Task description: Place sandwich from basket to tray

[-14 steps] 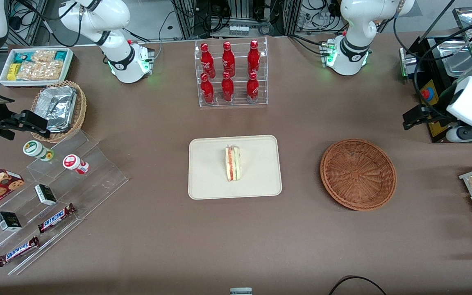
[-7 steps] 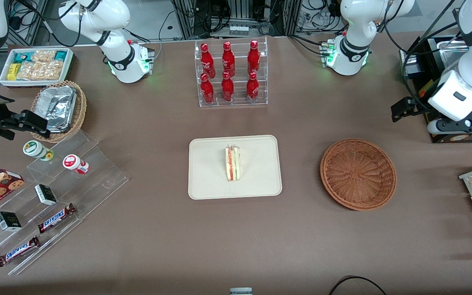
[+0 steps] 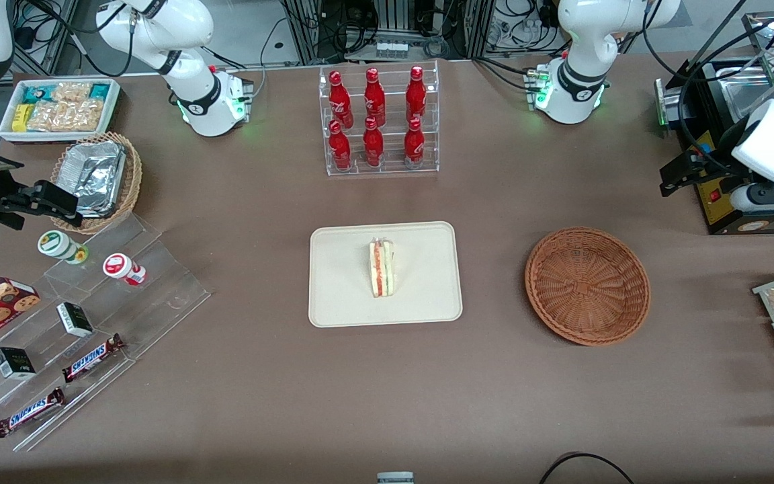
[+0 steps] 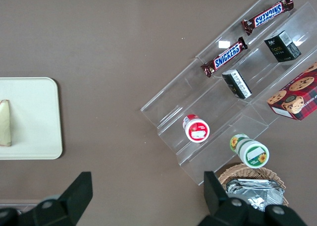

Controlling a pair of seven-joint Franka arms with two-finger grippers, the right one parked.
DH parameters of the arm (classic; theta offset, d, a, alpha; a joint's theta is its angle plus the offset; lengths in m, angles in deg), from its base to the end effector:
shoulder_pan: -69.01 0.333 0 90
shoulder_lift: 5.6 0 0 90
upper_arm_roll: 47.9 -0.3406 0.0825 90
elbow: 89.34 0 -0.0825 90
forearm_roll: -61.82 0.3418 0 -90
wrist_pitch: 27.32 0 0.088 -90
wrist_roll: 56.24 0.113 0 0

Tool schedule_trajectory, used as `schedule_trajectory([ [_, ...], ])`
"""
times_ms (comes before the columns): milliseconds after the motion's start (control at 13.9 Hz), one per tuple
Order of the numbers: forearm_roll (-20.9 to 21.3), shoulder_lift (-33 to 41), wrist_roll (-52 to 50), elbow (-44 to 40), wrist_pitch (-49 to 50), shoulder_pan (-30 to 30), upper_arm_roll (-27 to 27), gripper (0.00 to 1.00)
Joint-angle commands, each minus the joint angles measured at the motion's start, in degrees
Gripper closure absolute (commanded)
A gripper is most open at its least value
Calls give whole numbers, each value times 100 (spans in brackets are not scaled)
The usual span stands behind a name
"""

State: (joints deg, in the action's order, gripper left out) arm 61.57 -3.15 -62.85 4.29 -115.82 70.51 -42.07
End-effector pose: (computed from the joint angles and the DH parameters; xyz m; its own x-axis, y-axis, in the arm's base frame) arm 0.4924 -0.0391 0.6352 0.9981 0.0400 -0.0467 0.0398 -0.9992 -0.0054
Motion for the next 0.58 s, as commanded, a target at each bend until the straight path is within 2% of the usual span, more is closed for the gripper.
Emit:
schedule_trajectory([
  [0,130,80,80,-20,104,-88,-47,0],
  [504,166,80,141,-196,490,-45,-65,0],
])
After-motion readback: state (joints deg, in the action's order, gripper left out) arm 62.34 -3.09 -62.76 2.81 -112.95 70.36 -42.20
